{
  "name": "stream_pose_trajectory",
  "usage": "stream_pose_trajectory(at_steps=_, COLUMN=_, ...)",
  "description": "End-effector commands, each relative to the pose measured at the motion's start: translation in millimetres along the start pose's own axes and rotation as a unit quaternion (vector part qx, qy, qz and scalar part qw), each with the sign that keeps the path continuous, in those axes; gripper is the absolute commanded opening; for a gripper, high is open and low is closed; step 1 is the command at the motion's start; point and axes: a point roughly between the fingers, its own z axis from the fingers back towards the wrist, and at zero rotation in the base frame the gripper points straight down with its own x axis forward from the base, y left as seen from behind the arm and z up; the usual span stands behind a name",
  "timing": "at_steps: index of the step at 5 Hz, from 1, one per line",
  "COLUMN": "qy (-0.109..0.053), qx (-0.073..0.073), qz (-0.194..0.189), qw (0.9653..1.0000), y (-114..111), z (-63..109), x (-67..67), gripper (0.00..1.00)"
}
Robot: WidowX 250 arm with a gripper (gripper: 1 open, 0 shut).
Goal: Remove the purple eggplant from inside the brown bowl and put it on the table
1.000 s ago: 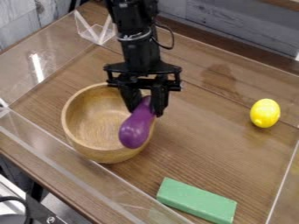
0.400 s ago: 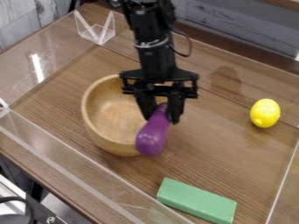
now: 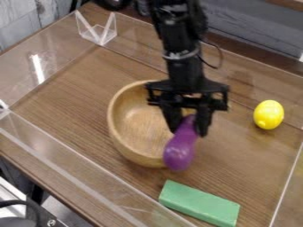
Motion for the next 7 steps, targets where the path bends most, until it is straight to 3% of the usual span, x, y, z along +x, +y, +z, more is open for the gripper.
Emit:
stream_pose_trajectory(at_steps=1, qy=-0.016, qx=-0.005, qz=-0.006, qw=0.9998, y=-19.1, z=-4.7, x=0.9, gripper=0.00)
stream_pose_trajectory(at_steps=2, qy=-0.017, qx=0.002, qz=-0.009, qw=0.9998, y=-26.2, z=-20.0, x=-0.5, gripper=0.00)
stream_pose_trajectory(at_steps=7, qy=-0.027, qx=0.011, qz=0.002, qw=0.9996, y=-8.9, z=-15.3, x=12.7, gripper=0.00)
